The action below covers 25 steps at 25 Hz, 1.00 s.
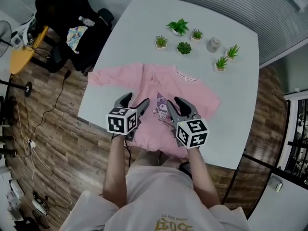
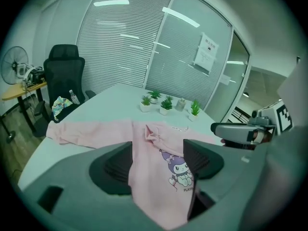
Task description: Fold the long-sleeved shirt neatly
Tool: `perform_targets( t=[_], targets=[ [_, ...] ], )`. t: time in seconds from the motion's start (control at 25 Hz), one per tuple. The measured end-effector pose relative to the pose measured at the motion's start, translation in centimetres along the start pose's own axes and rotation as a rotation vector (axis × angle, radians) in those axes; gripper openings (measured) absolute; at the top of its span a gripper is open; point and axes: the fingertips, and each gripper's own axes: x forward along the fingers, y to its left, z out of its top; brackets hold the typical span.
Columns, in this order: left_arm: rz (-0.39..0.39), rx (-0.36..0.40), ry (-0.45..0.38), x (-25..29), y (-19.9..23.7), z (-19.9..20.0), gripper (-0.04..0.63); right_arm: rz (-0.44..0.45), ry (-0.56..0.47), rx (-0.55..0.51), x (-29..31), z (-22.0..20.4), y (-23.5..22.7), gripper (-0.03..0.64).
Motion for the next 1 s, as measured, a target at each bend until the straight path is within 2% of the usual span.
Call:
perform_targets(
  t=[0.28, 0.52, 0.72, 1.0],
  targets=[
    [0.048, -0.033, -0.037, -3.2, 3.3, 0.5, 0.337, 0.035, 0.012, -0.006, 1.0, -0.2, 2.8, 0.134],
    [0.045, -0.022, -0.044, -3.9, 8.2, 1.6, 0.337, -0.002, 0.013, -0.003, 3.5, -0.2, 4.5, 0.135],
    [0.025, 0.016, 0.008, -3.0, 13.3, 1.3, 0.337, -0.077, 0.014, 0.035, 6.5, -0.7, 5.3, 0.135],
    [0.059, 0.026, 0.066, -2.7, 20.1, 0.4, 0.336, -0.113, 0.055, 0.045, 10.6, -1.8, 7.7, 0.138]
  ],
)
